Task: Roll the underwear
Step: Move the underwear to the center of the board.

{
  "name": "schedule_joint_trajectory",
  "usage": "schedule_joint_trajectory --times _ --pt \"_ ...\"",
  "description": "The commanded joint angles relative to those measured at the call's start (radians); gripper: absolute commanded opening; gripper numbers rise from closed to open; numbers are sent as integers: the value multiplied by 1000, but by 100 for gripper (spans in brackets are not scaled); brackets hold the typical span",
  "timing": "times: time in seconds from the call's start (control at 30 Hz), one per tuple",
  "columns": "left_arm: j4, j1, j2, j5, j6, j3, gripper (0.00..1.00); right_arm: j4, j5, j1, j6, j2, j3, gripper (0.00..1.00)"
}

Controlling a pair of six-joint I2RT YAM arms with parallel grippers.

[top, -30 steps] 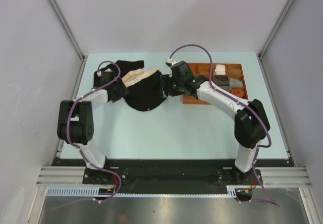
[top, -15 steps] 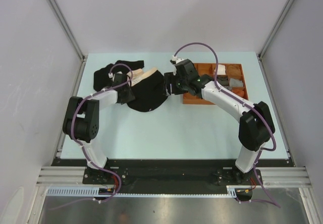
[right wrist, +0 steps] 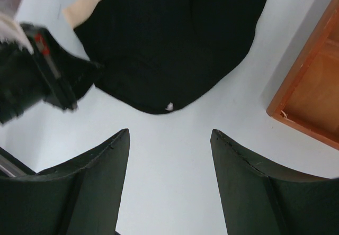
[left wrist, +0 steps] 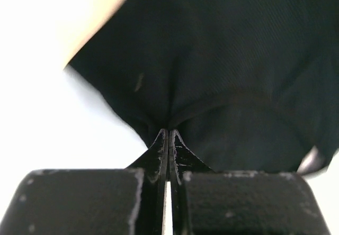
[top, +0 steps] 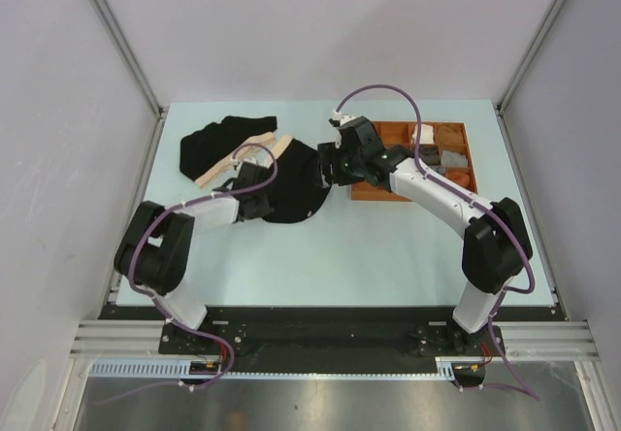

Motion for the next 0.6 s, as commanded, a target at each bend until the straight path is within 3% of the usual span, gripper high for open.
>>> schedule_joint_trajectory --times 0.0,0.13,0.23,0.27,0.37,0.47,0.57 --pt "-43 -133 -106 49 -28 -108 1 -27 22 20 -18 -58 -17 67" --pt "-38 -265 -212 54 -70 -218 0 -42 21 32 -24 -58 -43 67" --pt "-55 -360 -312 48 -73 -260 6 -51 8 48 -26 -52 -72 67" --pt "-66 -382 -367 40 -73 -266 27 -54 4 51 -29 -49 -80 67" --pt "-158 -410 -456 28 -100 -264 76 -63 -22 60 -11 -49 -122 67" --pt "-276 -405 -569 -44 -113 -223 95 -47 -45 63 25 -53 -174 66" --pt "-327 -321 -606 -66 -104 -186 97 4 -82 86 60 -46 -207 66"
